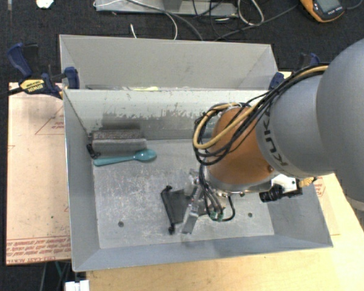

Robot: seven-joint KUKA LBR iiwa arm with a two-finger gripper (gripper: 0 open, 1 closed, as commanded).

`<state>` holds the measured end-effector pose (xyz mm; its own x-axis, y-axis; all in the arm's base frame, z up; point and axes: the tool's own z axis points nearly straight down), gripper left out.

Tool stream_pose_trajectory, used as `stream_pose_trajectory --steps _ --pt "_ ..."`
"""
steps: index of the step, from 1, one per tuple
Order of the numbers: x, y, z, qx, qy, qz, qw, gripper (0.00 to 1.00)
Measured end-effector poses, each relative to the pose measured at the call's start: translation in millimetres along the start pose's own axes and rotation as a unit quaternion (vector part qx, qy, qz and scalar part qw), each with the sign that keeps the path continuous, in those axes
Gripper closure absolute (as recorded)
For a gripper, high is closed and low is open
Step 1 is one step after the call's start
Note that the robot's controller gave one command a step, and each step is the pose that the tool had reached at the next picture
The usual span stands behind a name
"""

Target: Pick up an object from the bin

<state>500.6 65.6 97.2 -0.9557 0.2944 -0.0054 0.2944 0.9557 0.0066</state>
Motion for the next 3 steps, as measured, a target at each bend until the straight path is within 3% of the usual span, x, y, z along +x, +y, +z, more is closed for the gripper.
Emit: stream_pose_trajectory --steps 1,2,3 --pt "-9.4 25 5 0.000 -0.0002 0.058 0.9983 0.00" --pt "-16.1 57 -29 0.001 0.0009 -0.075 0.9972 0.00" --pt "-37.0 63 -47 0.000 0.0012 -0.110 0.9940 0.00"
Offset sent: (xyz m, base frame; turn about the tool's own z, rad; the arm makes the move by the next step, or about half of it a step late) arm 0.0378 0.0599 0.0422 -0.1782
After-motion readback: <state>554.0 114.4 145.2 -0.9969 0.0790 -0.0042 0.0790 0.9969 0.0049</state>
